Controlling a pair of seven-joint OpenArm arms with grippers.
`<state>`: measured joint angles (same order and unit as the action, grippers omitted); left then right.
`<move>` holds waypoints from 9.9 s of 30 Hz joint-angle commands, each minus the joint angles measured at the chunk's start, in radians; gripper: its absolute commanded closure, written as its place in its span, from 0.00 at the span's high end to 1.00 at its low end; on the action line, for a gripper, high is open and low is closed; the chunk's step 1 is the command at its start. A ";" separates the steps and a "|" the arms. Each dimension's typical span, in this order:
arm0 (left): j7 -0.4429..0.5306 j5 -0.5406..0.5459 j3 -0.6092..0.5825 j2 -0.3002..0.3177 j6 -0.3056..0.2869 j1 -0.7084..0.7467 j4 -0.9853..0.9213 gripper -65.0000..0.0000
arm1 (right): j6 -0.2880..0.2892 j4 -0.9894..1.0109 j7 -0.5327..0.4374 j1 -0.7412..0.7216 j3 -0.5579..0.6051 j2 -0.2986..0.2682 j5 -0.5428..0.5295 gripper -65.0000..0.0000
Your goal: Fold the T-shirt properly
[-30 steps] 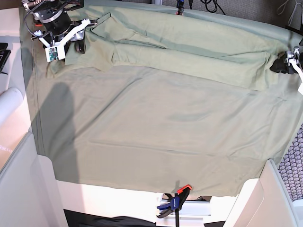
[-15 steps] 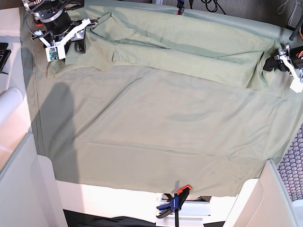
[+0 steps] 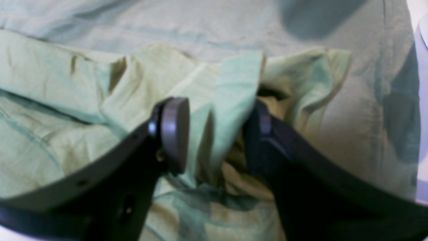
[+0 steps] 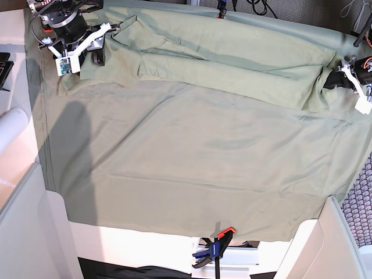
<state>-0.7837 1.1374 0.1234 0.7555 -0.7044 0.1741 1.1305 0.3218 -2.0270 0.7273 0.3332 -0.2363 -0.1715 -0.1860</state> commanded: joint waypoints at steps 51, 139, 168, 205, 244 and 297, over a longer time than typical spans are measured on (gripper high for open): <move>-0.010 -0.243 0.002 0.101 0.006 -0.083 0.434 0.00 | -0.003 -0.016 -0.036 -0.006 -0.006 -0.008 -0.005 0.41; 0.233 -0.438 -0.144 -0.404 0.006 -0.171 0.228 0.00 | -0.025 0.187 -0.026 0.040 -0.180 0.146 -0.269 0.65; 0.199 -0.367 -0.144 -0.404 0.006 -0.171 0.240 0.00 | -0.002 0.190 -0.106 0.040 -0.042 0.161 -0.265 0.22; 0.080 -0.357 -0.144 -0.246 0.006 -0.098 0.428 0.00 | 0.002 -0.028 -0.058 0.022 -0.225 -0.013 -0.261 0.00; 0.082 -0.271 -0.143 -0.169 0.006 -0.019 0.402 0.00 | 0.000 -0.116 -0.093 -0.126 0.642 0.321 0.229 0.00; 0.069 -0.231 -0.143 -0.109 0.006 -0.019 0.402 0.00 | 0.075 -0.037 -0.098 -0.045 0.620 0.069 0.272 0.00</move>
<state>-0.7330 0.8867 -0.0269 0.6289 -0.6930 0.1665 1.5185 0.3977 -2.0483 0.6579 0.2909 0.3805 -0.1085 0.0948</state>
